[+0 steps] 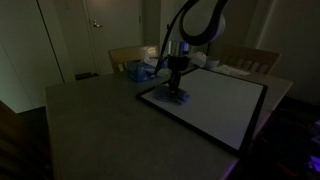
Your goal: Use the grey towel to wipe the board
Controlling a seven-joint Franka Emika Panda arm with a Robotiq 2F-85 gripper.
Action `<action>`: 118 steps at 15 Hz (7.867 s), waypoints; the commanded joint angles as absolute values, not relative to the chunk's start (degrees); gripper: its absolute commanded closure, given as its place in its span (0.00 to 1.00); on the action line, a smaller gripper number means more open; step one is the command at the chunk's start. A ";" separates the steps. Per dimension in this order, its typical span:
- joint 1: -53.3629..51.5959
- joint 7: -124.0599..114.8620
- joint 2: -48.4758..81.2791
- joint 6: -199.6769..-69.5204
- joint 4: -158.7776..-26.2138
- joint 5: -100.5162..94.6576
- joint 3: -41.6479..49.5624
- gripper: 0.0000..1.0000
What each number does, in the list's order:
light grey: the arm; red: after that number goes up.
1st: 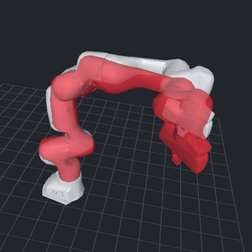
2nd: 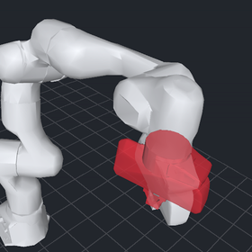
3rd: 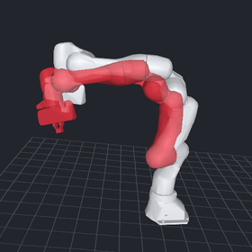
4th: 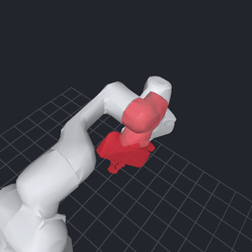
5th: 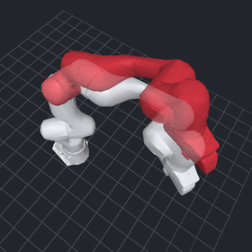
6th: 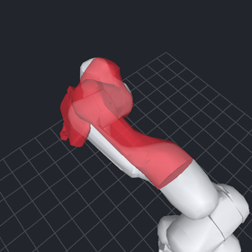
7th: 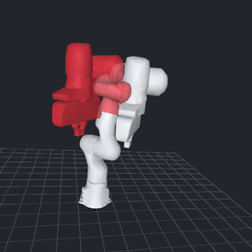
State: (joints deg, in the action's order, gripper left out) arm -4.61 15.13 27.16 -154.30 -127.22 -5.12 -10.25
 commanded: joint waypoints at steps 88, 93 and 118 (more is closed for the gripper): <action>31.66 23.93 37.69 -177.74 -123.39 -11.73 -8.99 0.98; 34.29 23.18 40.16 -175.59 -120.03 -11.30 -8.90 0.98; 18.02 15.55 32.41 -161.78 -124.07 -11.22 10.45 0.98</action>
State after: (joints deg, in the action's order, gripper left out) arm 19.07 18.58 33.03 -160.78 -119.98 -11.94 8.73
